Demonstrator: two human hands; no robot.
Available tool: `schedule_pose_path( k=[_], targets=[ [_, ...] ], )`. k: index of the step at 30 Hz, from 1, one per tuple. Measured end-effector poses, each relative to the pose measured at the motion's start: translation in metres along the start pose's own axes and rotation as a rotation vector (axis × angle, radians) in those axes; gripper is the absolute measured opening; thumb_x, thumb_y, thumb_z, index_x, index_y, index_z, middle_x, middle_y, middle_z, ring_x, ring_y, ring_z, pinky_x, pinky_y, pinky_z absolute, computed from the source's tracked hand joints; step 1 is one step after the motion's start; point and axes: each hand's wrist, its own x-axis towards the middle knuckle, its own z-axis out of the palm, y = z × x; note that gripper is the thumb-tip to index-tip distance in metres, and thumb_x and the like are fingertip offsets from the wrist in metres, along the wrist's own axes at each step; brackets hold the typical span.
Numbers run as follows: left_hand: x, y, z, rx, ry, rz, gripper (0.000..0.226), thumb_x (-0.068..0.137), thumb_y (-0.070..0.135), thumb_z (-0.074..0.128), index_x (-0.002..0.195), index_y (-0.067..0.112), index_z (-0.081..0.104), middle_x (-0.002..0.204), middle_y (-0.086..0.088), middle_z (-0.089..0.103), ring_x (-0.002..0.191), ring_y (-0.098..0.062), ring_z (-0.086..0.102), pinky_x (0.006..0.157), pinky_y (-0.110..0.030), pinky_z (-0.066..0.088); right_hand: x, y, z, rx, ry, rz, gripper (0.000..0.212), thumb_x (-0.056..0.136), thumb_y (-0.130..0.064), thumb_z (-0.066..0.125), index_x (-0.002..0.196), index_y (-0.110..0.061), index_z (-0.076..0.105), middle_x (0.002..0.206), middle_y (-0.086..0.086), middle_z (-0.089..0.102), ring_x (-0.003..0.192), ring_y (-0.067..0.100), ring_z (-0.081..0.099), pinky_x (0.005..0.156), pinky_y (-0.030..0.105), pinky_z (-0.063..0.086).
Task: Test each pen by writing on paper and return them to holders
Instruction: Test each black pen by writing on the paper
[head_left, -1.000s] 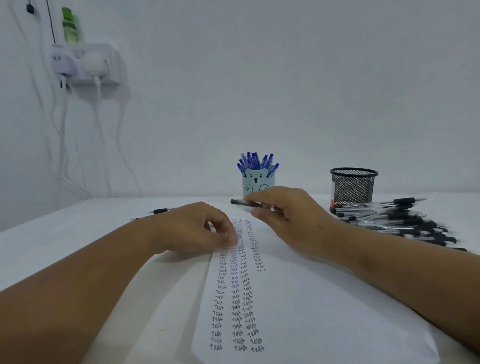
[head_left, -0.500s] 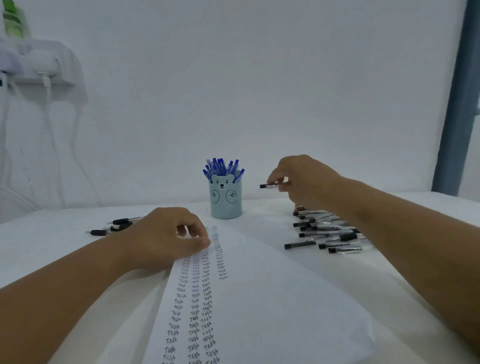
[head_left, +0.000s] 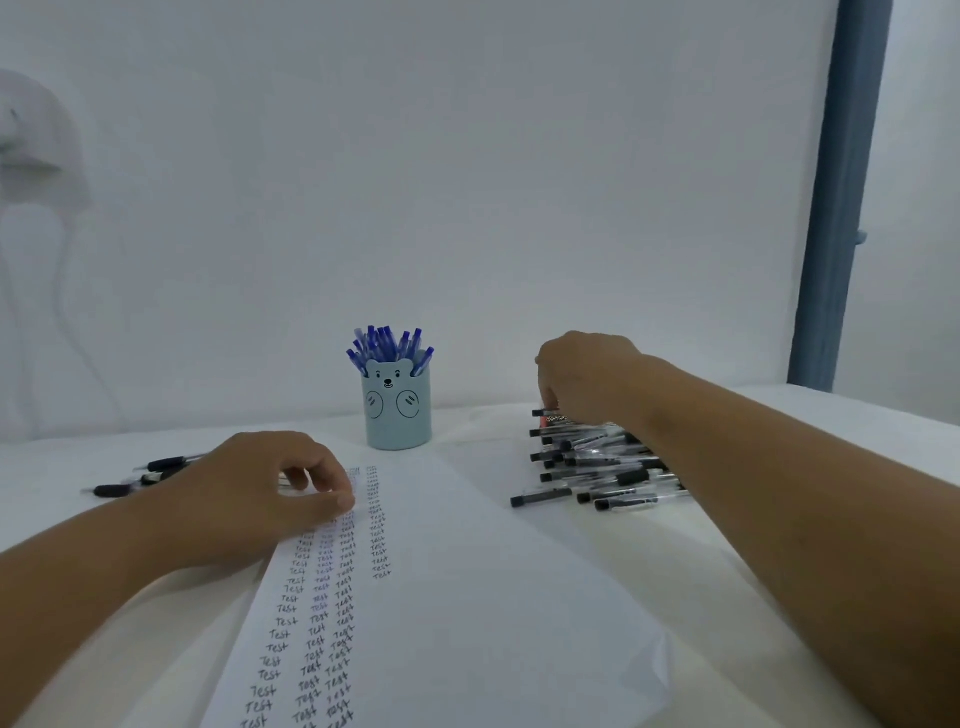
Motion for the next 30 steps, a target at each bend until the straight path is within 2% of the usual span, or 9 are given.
schedule_pose_path(
  k=[2, 3, 6, 12, 17, 20, 26, 28, 30],
  targets=[
    [0.000, 0.000, 0.000, -0.001, 0.001, -0.006, 0.008, 0.084, 0.045, 0.074, 0.090, 0.049, 0.071, 0.099, 0.030, 0.067, 0.094, 0.010, 0.056, 0.076, -0.019, 0.040, -0.001, 0.001, 0.001, -0.016, -0.009, 0.012, 0.036, 0.080, 0.007, 0.049, 0.103, -0.011, 0.071, 0.120, 0.001, 0.069, 0.091, 0.026, 0.070, 0.054, 0.023, 0.036],
    [0.000, 0.000, 0.000, 0.000, 0.003, -0.009, 0.005, 0.084, 0.044, 0.075, 0.089, 0.046, 0.073, 0.098, 0.030, 0.067, 0.093, 0.010, 0.056, 0.076, -0.019, 0.040, -0.003, 0.000, -0.001, -0.026, -0.006, 0.017, 0.029, 0.081, 0.007, 0.049, 0.098, -0.007, 0.067, 0.105, 0.002, 0.069, 0.079, 0.025, 0.067, 0.053, 0.023, 0.035],
    [0.000, 0.001, 0.000, -0.002, 0.010, -0.013, 0.003, 0.085, 0.043, 0.075, 0.087, 0.043, 0.074, 0.097, 0.030, 0.067, 0.092, 0.009, 0.057, 0.075, -0.017, 0.039, -0.008, -0.003, -0.004, -0.048, 0.027, 0.040, 0.021, 0.081, 0.008, 0.049, 0.086, -0.012, 0.056, 0.080, 0.002, 0.051, 0.055, 0.018, 0.041, 0.051, 0.022, 0.031],
    [-0.001, 0.003, -0.002, 0.004, -0.003, -0.023, 0.010, 0.084, 0.048, 0.074, 0.090, 0.053, 0.069, 0.099, 0.032, 0.067, 0.095, 0.012, 0.055, 0.079, -0.020, 0.041, -0.011, -0.006, -0.005, -0.070, 0.048, 0.074, 0.028, 0.085, 0.006, 0.050, 0.103, -0.010, 0.065, 0.079, 0.000, 0.053, 0.055, 0.015, 0.041, 0.050, 0.023, 0.031],
    [-0.002, 0.003, -0.002, 0.002, -0.004, -0.020, 0.011, 0.084, 0.048, 0.074, 0.092, 0.054, 0.068, 0.100, 0.033, 0.066, 0.096, 0.012, 0.055, 0.080, -0.020, 0.042, -0.013, -0.010, -0.010, -0.084, 0.073, 0.083, 0.011, 0.091, -0.003, 0.054, 0.085, -0.011, 0.057, 0.071, 0.000, 0.048, 0.055, 0.016, 0.041, 0.056, 0.025, 0.035],
    [-0.002, 0.004, -0.002, 0.005, -0.003, -0.021, 0.012, 0.085, 0.046, 0.074, 0.090, 0.055, 0.068, 0.099, 0.034, 0.066, 0.095, 0.012, 0.055, 0.078, -0.019, 0.041, -0.016, -0.018, -0.014, -0.083, 0.078, 0.076, 0.024, 0.085, 0.002, 0.056, 0.068, -0.011, 0.045, 0.067, 0.002, 0.045, 0.053, 0.017, 0.040, 0.057, 0.026, 0.036],
    [-0.001, 0.003, -0.003, -0.011, -0.010, -0.022, 0.008, 0.085, 0.043, 0.075, 0.089, 0.049, 0.072, 0.096, 0.030, 0.068, 0.094, 0.007, 0.058, 0.085, -0.022, 0.045, -0.023, -0.035, -0.024, -0.070, 0.146, 0.046, 0.029, 0.076, 0.011, 0.053, 0.064, -0.011, 0.039, 0.064, 0.003, 0.041, 0.051, 0.018, 0.037, 0.050, 0.024, 0.028],
    [-0.001, 0.003, -0.003, -0.022, -0.005, -0.031, 0.002, 0.085, 0.041, 0.076, 0.087, 0.041, 0.075, 0.094, 0.028, 0.069, 0.094, 0.005, 0.060, 0.083, -0.021, 0.045, -0.025, -0.044, -0.023, -0.019, 0.212, 0.004, 0.020, 0.082, 0.002, 0.056, 0.070, -0.012, 0.051, 0.070, 0.003, 0.049, 0.057, 0.021, 0.046, 0.053, 0.025, 0.034],
    [0.001, 0.004, -0.002, -0.029, -0.001, -0.032, 0.003, 0.084, 0.040, 0.078, 0.084, 0.037, 0.076, 0.092, 0.027, 0.070, 0.090, 0.004, 0.060, 0.080, -0.021, 0.045, -0.028, -0.057, -0.018, 0.079, 0.263, -0.080, 0.009, 0.091, -0.015, 0.057, 0.091, -0.016, 0.066, 0.088, 0.003, 0.061, 0.074, 0.025, 0.059, 0.063, 0.029, 0.042]
  ],
)
